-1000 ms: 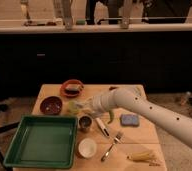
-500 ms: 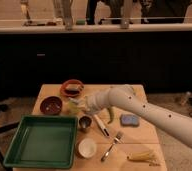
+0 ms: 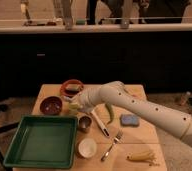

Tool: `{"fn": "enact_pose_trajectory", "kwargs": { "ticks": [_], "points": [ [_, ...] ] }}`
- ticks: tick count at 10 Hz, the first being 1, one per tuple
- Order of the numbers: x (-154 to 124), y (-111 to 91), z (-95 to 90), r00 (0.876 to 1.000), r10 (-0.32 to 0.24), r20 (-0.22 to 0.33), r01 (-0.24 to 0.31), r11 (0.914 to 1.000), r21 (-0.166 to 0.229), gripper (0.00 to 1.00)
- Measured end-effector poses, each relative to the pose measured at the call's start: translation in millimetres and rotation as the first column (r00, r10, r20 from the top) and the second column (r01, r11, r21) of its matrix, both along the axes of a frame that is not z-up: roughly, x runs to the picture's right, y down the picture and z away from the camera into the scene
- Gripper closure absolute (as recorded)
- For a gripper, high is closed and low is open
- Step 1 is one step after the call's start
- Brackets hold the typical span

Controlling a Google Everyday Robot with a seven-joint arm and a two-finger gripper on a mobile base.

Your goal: Place towel in plastic cup

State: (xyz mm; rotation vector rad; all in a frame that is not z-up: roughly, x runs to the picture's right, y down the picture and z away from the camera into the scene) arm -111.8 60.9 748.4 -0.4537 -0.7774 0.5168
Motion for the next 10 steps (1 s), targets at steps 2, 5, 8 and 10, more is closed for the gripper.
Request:
{"fn": "enact_pose_trajectory", "kwargs": {
  "ticks": [2,5,8,10],
  "points": [
    [-11,-5,7.3,1.0,0.0,0.008,0.0,1.0,-0.005,1.0],
    [-38,-7,15.6,0.999,0.0,0.033,0.0,0.9999,-0.017,1.0],
    [-66,-9,20.7,0.998,-0.007,0.059,0.008,0.9997,-0.024,1.0],
    [-77,-14,22.8,0.998,-0.01,0.069,0.011,0.9997,-0.024,1.0]
  ]
}}
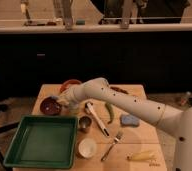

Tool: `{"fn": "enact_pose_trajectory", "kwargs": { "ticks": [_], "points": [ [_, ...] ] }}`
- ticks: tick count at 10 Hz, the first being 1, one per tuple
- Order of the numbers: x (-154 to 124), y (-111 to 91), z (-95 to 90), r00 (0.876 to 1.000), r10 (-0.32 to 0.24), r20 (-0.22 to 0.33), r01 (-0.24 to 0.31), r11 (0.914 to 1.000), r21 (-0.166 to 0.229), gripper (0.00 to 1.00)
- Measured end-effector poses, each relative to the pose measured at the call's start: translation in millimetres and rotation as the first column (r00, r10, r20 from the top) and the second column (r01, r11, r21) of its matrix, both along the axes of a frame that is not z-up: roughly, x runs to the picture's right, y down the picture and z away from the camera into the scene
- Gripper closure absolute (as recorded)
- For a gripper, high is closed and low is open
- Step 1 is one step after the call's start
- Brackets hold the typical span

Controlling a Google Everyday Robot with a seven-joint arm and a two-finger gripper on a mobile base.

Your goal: Place towel in plastic cup

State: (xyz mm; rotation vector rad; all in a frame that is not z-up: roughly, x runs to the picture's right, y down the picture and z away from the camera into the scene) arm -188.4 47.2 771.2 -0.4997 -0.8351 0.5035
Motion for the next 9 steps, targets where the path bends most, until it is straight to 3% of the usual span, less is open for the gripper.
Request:
{"fn": "enact_pose_trajectory", "kwargs": {
  "ticks": [5,9],
  "points": [
    [-15,-13,4.1,1.0,0.011,0.024,-0.012,0.9999,0.01,1.0],
    [-20,-18,10.8,0.996,0.059,0.064,-0.059,0.9983,-0.003,1.0]
  ]
}}
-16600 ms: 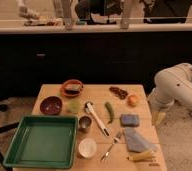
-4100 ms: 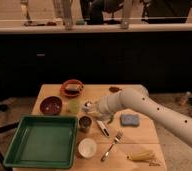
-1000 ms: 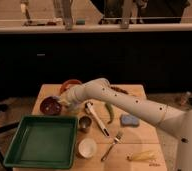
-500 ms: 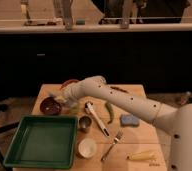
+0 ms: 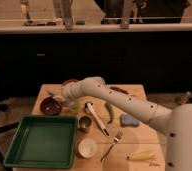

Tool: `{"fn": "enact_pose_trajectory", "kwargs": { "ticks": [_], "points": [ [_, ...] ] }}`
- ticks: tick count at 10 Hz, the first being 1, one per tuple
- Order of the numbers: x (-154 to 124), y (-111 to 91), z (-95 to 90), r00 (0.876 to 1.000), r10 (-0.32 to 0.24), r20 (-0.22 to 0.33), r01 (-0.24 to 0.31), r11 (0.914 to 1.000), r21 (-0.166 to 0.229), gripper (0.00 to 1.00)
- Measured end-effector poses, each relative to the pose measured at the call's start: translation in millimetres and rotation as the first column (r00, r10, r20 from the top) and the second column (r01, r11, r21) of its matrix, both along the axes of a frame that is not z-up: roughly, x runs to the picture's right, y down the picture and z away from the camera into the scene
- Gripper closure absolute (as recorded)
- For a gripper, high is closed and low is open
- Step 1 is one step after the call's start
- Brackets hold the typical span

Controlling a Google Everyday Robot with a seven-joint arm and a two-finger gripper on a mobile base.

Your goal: Place towel in plastic cup

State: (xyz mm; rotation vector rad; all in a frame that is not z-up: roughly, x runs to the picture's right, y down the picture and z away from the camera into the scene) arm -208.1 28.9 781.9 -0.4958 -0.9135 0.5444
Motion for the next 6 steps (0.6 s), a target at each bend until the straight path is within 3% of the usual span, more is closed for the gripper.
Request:
{"fn": "enact_pose_trajectory", "kwargs": {
  "ticks": [6],
  "points": [
    [6,-6,14.2,0.999,0.041,0.013,-0.041,0.999,-0.017,1.0]
  ]
}}
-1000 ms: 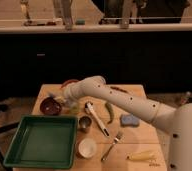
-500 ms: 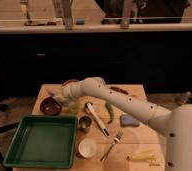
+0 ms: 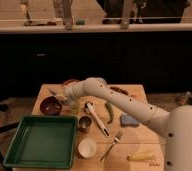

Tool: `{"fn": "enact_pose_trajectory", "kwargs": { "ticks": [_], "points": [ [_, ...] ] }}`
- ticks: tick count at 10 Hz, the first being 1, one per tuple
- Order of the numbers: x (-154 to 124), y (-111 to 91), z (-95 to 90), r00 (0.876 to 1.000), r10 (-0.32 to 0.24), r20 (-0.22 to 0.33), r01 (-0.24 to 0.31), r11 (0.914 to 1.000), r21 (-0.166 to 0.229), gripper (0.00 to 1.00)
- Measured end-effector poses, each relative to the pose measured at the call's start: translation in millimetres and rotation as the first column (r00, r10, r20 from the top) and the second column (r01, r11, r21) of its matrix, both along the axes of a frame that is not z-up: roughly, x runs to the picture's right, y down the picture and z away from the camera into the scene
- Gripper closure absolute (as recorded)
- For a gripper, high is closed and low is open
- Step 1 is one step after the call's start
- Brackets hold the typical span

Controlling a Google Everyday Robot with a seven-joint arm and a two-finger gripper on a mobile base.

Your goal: Place towel in plastic cup

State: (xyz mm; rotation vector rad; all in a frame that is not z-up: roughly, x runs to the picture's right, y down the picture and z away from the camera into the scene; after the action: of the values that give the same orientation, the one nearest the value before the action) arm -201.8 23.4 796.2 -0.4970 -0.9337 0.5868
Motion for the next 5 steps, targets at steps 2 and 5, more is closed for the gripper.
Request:
{"fn": "enact_pose_trajectory", "kwargs": {
  "ticks": [2,5],
  "points": [
    [4,0,7.0,1.0,0.027,0.007,-0.027,0.9996,-0.011,1.0],
    [11,2,17.1,0.997,0.069,0.014,-0.069,0.9972,-0.029,1.0]
  ]
}}
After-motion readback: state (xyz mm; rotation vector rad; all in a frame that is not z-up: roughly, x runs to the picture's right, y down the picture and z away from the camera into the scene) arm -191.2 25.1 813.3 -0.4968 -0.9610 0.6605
